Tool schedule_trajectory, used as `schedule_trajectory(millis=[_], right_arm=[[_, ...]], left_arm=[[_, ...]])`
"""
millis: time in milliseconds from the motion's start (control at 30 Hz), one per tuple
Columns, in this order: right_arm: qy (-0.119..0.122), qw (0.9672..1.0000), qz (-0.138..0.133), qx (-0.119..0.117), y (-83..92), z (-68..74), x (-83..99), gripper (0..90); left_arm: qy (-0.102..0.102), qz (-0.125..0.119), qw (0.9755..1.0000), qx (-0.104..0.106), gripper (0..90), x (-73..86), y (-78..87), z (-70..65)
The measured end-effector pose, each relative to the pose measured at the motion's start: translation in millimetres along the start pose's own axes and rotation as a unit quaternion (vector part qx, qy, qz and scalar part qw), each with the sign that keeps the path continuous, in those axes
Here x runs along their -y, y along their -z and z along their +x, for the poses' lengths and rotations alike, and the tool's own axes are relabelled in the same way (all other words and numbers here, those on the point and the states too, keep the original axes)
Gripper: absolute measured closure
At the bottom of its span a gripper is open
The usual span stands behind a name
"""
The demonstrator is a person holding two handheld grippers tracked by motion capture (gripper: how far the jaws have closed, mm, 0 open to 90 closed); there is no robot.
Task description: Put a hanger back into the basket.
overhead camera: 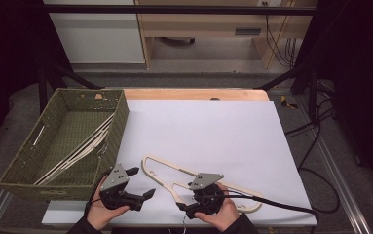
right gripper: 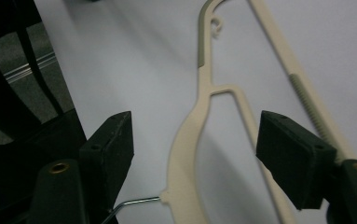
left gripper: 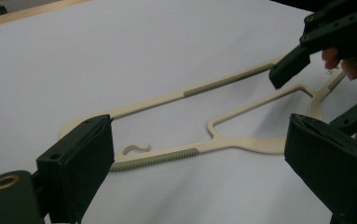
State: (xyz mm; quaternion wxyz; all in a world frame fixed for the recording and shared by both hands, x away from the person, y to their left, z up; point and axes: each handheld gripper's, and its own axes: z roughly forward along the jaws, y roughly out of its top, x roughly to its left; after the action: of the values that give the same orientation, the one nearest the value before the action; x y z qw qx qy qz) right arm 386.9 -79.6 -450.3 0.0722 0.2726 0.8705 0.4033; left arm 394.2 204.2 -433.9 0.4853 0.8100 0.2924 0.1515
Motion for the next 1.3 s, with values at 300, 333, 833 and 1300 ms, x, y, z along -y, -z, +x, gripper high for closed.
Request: schedule_trajectory(millis=[300,333,833,1300], right_arm=[[0.006,0.9988,0.048,0.001,-20.9,9.3,6.1,48.0],[0.002,0.9984,0.057,0.006,-21.4,9.8,6.4,49.2],[0.021,0.996,0.078,0.039,-26.1,16.8,6.9,66.1],[-0.025,0.9955,0.086,0.031,-24.8,13.1,3.0,72.8]], left_arm=[[-0.001,0.003,1.0,-0.003,8.2,1.7,-0.3,0.4],[-0.001,0.003,1.0,-0.003,8.3,1.9,-0.3,0.5],[-0.001,0.006,1.0,-0.006,8.4,2.9,-2.5,0.6],[-0.007,0.007,1.0,-0.001,8.6,2.9,-3.0,-0.5]])
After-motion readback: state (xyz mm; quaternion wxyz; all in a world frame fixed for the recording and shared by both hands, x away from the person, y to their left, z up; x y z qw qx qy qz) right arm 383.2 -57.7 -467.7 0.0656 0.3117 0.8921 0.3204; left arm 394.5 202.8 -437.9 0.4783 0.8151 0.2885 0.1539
